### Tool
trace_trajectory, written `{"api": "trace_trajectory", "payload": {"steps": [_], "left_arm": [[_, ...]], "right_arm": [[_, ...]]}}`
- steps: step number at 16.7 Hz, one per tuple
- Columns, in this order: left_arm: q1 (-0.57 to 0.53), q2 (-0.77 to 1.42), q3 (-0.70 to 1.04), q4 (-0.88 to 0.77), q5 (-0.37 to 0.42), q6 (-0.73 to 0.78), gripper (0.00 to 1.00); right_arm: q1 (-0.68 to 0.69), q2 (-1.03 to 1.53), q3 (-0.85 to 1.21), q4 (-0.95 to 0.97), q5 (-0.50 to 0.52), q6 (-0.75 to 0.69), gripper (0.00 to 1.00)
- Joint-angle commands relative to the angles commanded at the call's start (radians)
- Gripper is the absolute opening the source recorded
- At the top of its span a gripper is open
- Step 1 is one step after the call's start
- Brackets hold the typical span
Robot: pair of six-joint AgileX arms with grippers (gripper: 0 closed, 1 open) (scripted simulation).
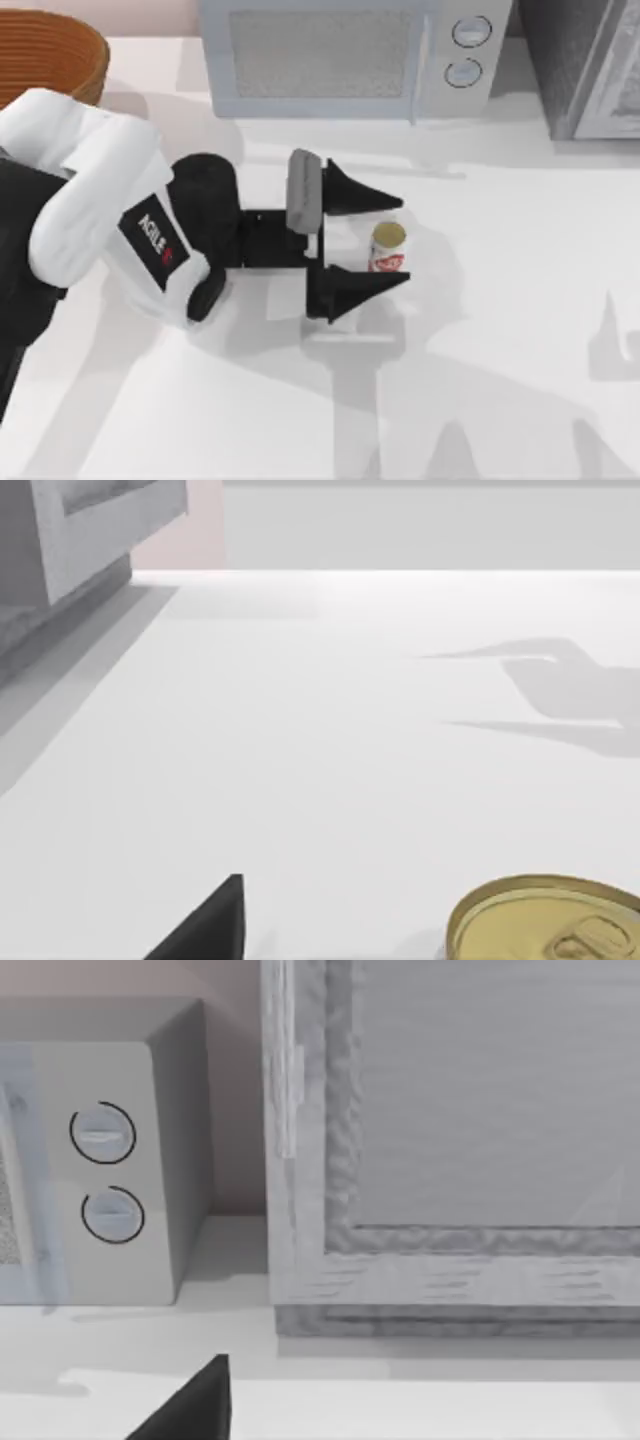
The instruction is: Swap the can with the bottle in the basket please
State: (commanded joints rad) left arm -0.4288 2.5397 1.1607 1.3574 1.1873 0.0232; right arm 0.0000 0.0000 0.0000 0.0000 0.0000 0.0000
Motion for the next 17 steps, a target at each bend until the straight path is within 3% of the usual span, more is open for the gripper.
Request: {"api": "trace_trajectory", "payload": {"steps": [3, 7, 12, 17], "left_arm": [[0.015, -0.03, -0.021, -0.028, -0.024, -0.004, 1.0], [0.086, -0.218, -0.131, -0.172, -0.15, -0.009, 1.0], [0.204, -0.686, -0.349, -0.451, -0.392, -0.006, 1.0], [0.313, -1.362, -0.615, -0.772, -0.673, -0.004, 1.0]], "right_arm": [[0.0, 0.0, 0.0, 0.0, 0.0, 0.0, 1.0], [0.0, 0.0, 0.0, 0.0, 0.0, 0.0, 1.0], [0.0, 0.0, 0.0, 0.0, 0.0, 0.0, 1.0], [0.0, 0.0, 0.0, 0.0, 0.0, 0.0, 1.0]]}}
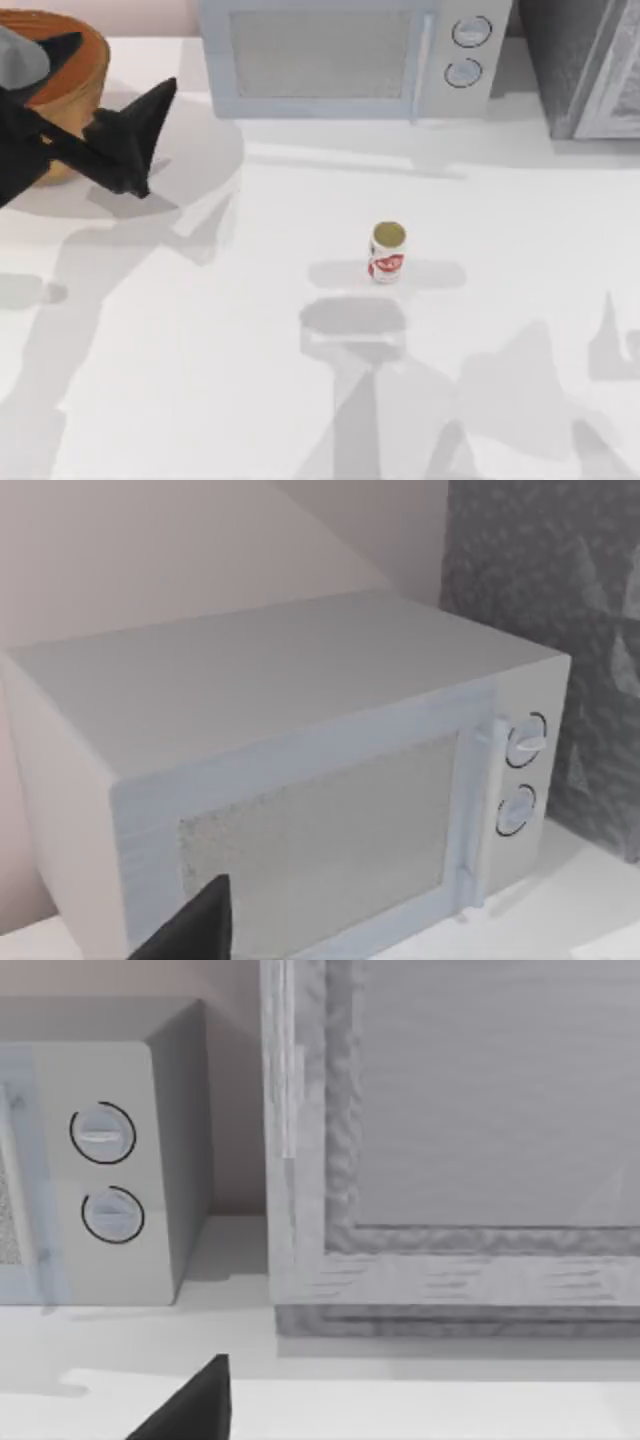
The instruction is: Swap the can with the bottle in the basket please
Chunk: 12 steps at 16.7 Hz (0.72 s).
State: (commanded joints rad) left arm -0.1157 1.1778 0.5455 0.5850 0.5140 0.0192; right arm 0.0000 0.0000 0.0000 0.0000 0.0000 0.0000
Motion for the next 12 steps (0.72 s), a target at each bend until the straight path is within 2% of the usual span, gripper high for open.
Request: {"api": "trace_trajectory", "payload": {"steps": [6, 9, 12], "left_arm": [[0.084, -0.739, -0.311, -0.346, -0.302, -0.008, 1.0], [0.105, -0.98, -0.433, -0.472, -0.414, -0.014, 1.0], [0.114, -1.126, -0.516, -0.555, -0.487, -0.018, 1.0]], "right_arm": [[0.0, 0.0, 0.0, 0.0, 0.0, 0.0, 1.0], [0.0, 0.0, 0.0, 0.0, 0.0, 0.0, 1.0], [0.0, 0.0, 0.0, 0.0, 0.0, 0.0, 1.0]]}}
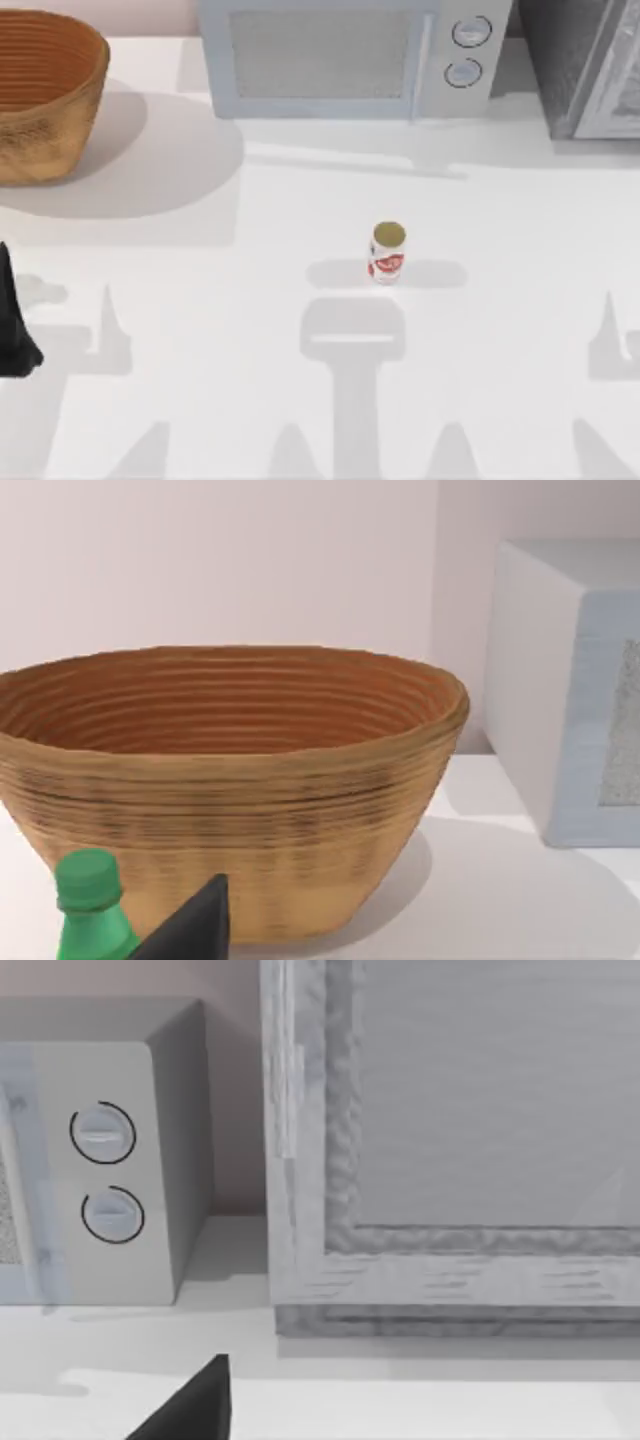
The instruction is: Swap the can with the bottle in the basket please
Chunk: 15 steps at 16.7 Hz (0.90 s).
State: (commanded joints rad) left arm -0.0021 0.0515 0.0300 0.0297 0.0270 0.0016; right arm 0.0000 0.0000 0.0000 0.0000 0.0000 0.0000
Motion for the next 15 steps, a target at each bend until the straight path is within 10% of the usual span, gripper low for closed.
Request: {"api": "trace_trajectory", "payload": {"steps": [15], "left_arm": [[0.086, 0.224, -0.022, 0.18, 0.045, 0.018, 1.0]], "right_arm": [[0.0, 0.0, 0.0, 0.0, 0.0, 0.0, 1.0]]}}
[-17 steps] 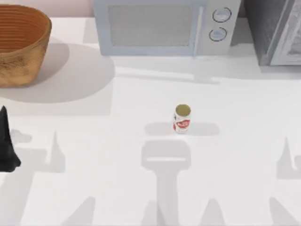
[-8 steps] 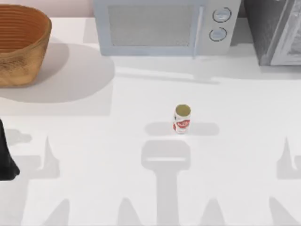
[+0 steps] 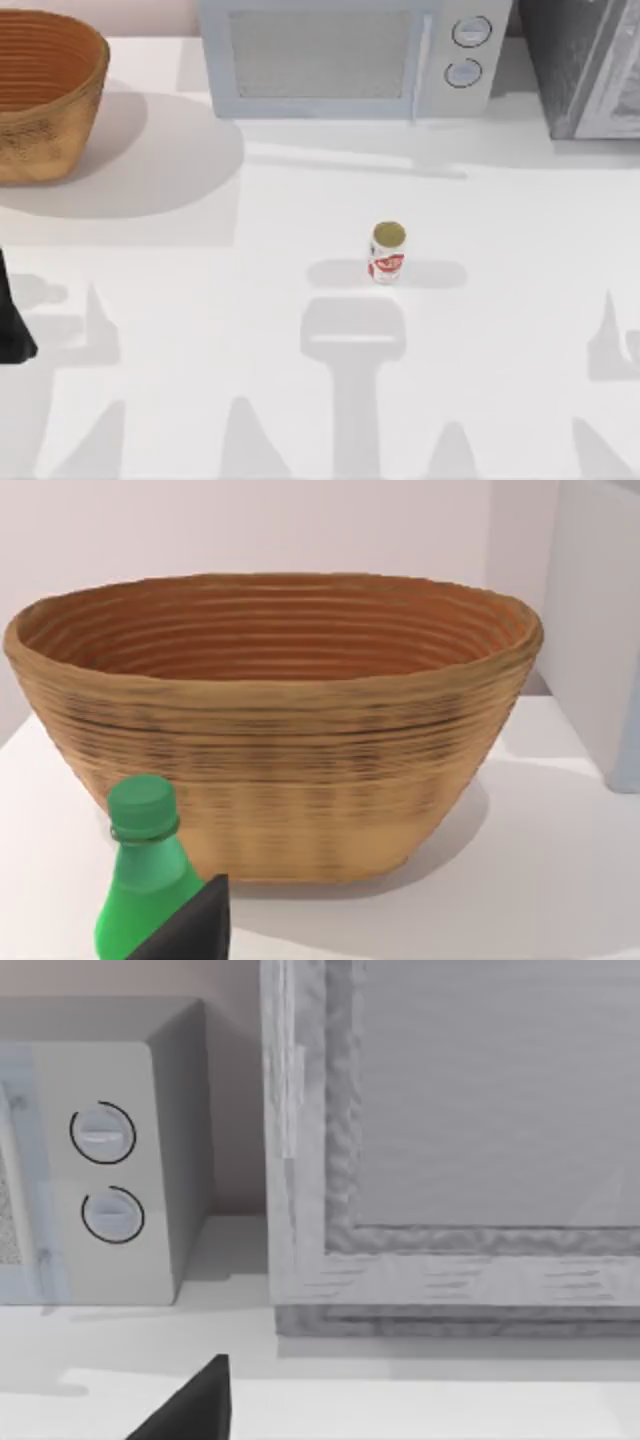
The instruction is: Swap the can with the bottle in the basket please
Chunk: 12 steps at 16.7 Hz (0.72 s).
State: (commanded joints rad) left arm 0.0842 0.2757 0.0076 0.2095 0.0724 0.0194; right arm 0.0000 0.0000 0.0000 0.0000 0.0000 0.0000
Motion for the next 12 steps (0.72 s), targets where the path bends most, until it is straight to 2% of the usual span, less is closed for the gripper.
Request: {"api": "trace_trajectory", "payload": {"steps": [12], "left_arm": [[0.283, 1.042, 0.09, 0.862, 0.319, 0.081, 1.0]], "right_arm": [[0.0, 0.0, 0.0, 0.0, 0.0, 0.0, 1.0]]}}
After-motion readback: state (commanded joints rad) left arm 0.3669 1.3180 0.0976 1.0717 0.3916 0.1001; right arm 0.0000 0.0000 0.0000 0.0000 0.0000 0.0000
